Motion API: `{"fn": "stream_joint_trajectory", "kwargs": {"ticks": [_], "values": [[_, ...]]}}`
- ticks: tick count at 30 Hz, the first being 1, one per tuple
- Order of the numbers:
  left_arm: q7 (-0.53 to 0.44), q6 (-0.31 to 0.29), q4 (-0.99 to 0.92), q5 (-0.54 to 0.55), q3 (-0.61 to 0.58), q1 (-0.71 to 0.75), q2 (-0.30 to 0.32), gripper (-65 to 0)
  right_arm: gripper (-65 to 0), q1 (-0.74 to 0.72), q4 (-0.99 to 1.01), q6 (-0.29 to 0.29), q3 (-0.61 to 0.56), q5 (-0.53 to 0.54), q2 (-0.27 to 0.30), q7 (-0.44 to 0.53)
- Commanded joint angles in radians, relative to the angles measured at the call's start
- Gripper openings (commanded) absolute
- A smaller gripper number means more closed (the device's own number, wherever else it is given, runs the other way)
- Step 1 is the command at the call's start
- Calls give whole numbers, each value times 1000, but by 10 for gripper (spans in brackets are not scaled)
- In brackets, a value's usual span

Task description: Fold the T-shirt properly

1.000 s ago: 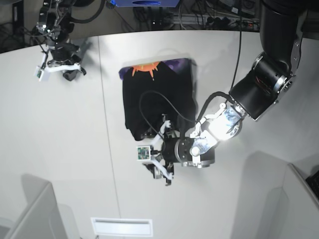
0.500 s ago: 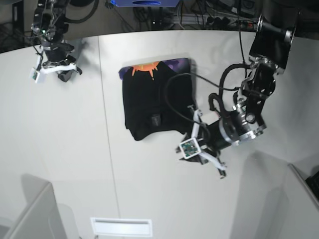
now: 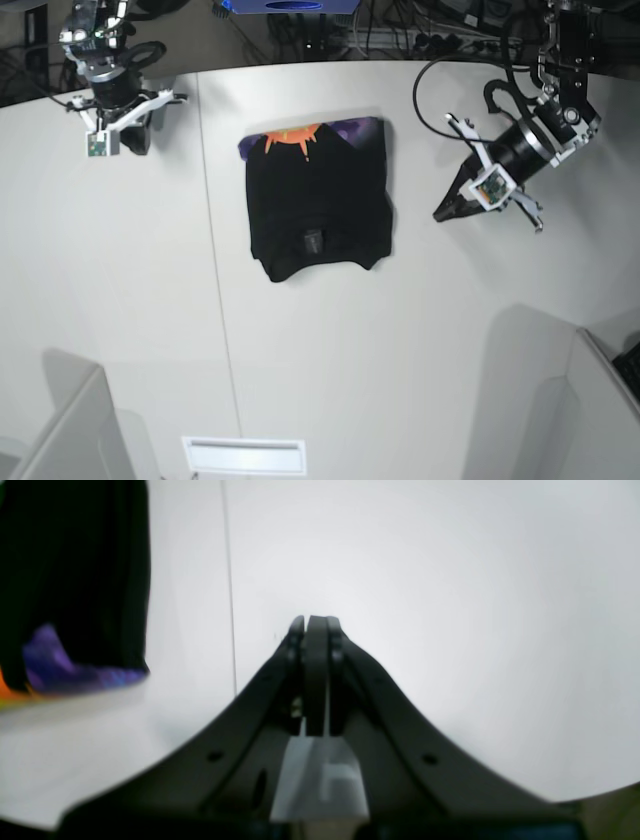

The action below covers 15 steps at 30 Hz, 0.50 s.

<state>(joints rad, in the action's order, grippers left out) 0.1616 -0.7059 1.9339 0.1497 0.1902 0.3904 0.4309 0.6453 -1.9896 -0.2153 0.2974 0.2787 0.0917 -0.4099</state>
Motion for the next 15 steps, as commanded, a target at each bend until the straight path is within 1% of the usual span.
{"fn": "stream_joint_trajectory", "kwargs": {"ticks": [1,3,6,8,11,15], "values": [[-64,8,16,14,12,28,10,-650,-650,15,-20,-19,9,-9,3,41],[-130,8,16,8,12,103,7,-650,-650,55,-20,-42,7,-26,3,81],[-184,8,16,3,10,201,6,-650,-650,118,-20,-51,12,-26,7,131],[-204,8,16,6,10,256,6,-650,-650,166,-21,-51,12,-26,13,144],[-225,8,16,3,10,331,4,-650,-650,221,-18,-52,56,-28,13,141],[-224,8,14,4,10,436,4,-650,-650,302,-20,-52,98,-28,13,139]]}}
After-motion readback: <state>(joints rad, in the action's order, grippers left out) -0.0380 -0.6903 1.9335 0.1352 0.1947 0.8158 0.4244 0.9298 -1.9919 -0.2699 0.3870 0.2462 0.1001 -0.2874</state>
